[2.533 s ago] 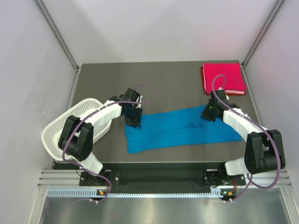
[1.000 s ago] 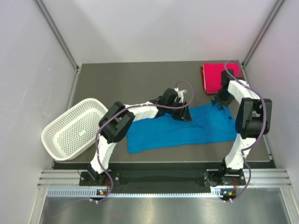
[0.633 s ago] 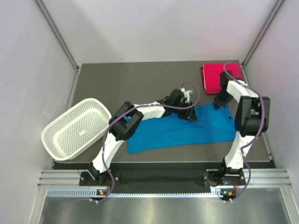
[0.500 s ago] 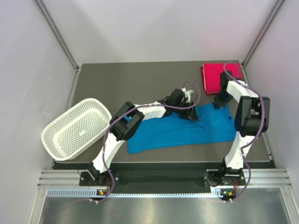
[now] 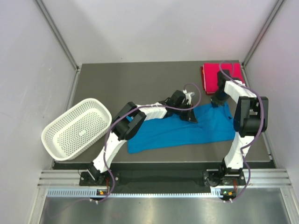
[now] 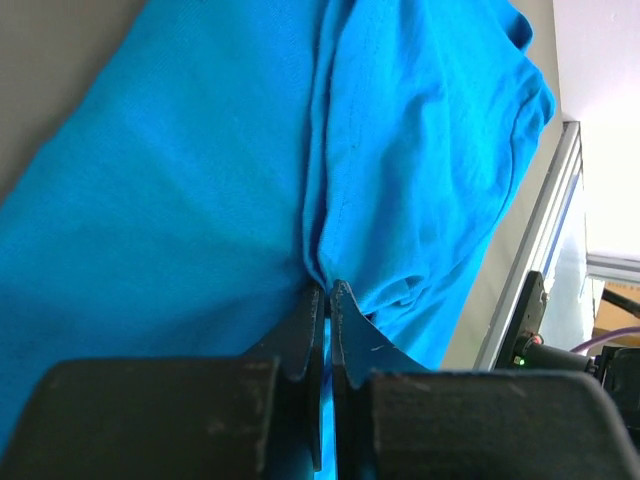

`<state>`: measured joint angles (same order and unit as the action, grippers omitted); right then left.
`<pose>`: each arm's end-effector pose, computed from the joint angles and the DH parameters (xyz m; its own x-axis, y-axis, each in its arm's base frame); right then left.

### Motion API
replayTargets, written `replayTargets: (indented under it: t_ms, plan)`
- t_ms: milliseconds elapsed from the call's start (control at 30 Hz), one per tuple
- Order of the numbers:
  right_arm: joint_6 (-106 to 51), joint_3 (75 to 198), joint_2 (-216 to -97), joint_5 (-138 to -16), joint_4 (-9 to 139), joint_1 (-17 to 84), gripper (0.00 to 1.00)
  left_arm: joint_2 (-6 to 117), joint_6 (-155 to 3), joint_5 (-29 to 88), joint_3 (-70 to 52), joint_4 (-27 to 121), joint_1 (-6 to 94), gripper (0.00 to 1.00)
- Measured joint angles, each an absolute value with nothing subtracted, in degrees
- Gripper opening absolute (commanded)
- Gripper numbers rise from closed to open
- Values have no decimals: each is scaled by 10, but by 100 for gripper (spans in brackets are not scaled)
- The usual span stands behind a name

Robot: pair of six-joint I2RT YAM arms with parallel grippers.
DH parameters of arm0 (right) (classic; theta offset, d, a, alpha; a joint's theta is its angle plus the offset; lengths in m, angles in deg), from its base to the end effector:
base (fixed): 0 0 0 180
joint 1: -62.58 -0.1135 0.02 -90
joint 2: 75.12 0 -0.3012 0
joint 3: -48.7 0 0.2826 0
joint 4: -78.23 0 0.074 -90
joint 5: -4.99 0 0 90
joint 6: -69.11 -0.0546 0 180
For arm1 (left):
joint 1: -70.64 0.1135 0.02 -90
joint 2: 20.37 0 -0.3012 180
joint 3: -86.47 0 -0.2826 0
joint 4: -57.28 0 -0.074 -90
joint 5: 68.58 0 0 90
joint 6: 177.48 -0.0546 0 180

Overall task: Fold and stack the t-shirts
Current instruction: Fold the tshirt

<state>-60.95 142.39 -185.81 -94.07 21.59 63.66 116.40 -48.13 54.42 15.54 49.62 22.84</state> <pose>0.4325 -0.0168 0.1899 -0.6937 0.6488 -0.3128 0.6656 0.7434 0.0656 0.3725 -0.4551 0.1191 -0.8837 0.1830 -0.4308 0.4647 0.4530 -0.7608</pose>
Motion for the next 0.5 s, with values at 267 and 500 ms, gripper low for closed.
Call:
replayTargets:
  t_ms: [267,500]
  plan:
    - [-563,1414,-1853,-928,261,623,0,1164,-481,529,154,496,226,0]
    - [-528,1394,-1847,-919,303,603,0,1159,-482,510,149,495,222,0]
